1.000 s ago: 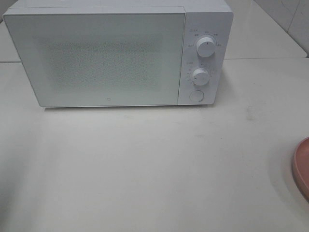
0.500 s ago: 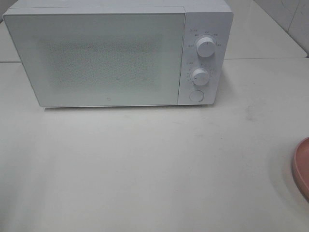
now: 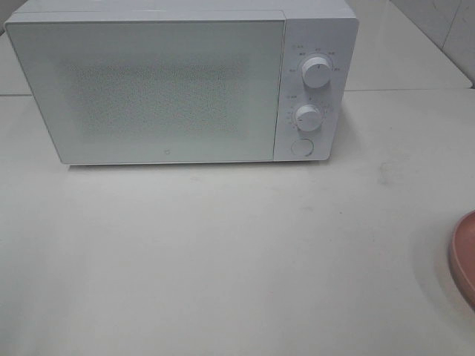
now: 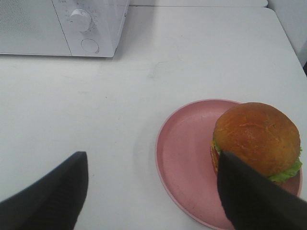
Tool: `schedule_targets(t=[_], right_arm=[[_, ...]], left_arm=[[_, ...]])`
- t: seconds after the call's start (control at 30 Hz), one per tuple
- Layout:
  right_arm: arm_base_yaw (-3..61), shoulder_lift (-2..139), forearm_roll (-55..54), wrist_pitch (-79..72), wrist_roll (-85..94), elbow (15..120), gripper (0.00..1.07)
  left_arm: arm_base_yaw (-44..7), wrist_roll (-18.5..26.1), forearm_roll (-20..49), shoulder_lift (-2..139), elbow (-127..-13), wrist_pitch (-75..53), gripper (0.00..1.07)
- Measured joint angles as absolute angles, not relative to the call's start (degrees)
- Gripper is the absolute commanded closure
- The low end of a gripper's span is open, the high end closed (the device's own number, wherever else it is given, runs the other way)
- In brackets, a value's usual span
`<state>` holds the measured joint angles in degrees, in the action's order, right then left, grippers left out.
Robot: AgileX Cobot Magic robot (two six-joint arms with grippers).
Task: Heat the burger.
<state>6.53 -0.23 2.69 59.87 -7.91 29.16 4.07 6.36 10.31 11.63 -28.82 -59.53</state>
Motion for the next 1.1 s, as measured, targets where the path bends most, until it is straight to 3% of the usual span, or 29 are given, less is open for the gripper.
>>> schedule_targets(t=[0.4, 1.1], right_arm=[[6.53, -0.23, 2.69, 59.87, -7.91, 29.16, 0.35], [6.53, -0.23, 2.69, 59.87, -7.91, 29.16, 0.35]], left_arm=[[4.07, 6.36, 10.31, 0.06, -28.82, -59.59, 0.06], [4.07, 6.36, 10.31, -0.29, -28.82, -59.59, 0.06]])
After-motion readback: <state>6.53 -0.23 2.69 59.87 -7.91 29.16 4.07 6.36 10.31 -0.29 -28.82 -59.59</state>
